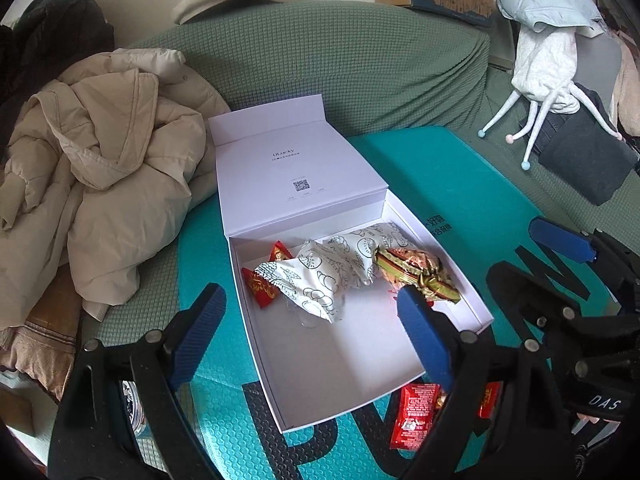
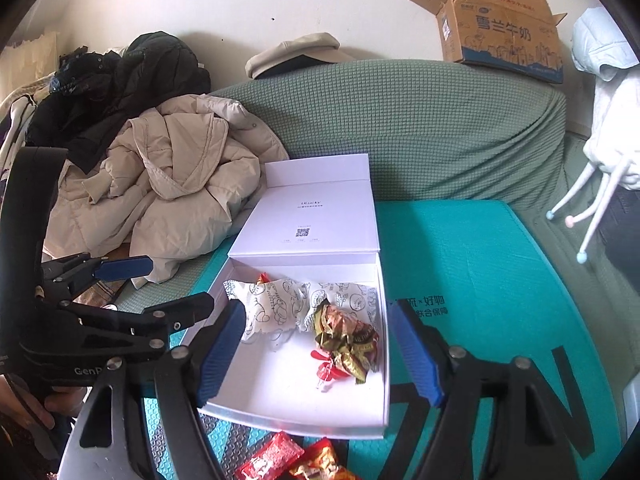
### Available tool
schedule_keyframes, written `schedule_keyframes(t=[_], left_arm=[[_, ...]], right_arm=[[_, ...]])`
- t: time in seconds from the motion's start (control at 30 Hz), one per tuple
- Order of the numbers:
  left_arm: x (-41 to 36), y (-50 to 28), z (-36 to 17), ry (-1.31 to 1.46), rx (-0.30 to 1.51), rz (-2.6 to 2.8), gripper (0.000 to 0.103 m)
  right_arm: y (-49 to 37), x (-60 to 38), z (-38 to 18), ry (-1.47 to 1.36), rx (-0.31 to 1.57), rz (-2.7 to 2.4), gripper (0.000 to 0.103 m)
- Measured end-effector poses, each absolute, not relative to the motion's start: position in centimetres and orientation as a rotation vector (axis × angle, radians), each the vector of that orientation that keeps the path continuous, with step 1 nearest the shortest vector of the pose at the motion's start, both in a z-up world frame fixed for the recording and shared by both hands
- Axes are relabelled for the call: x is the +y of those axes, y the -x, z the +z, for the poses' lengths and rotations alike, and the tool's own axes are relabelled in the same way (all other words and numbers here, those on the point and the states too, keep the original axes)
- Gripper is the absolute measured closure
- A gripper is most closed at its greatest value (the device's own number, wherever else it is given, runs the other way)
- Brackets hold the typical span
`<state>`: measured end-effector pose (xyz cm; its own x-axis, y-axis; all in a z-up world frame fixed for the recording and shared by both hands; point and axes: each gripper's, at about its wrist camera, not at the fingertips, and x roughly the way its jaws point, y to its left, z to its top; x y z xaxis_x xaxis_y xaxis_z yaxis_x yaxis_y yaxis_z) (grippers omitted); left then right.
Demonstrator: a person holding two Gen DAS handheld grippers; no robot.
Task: Organize objects
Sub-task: 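Withdraw both open tools from the box toward the red packets on the mat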
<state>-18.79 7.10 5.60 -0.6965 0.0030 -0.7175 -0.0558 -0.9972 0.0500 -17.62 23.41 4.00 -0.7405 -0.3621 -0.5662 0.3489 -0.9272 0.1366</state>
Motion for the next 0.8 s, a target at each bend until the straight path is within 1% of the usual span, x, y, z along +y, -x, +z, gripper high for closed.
schedule_keyframes(t=[0.4, 0.53, 0.6, 0.8], left_arm=[[7.9, 14.7, 8.9, 1.137, 0.087, 2.829, 0.013], [8.6, 13.3, 9.9, 1.082, 0.12, 2.84, 0.007], [9.0, 12.7, 10.1, 1.061, 0.136, 2.839, 0.006], [10.1, 12.0, 8.6, 1.095, 0.171, 2.795, 0.005]], right_arm=[[12.7, 24.2, 7.3, -0.827, 0.01, -2.674, 0.027], [11.2, 24.8, 8.5, -0.809, -0.009, -2.692, 0.026], [10.5, 25.1, 8.9, -0.812, -0.019, -2.708, 0.024], [9.3, 25.9, 8.4, -0.868, -0.021, -2.732, 0.024]])
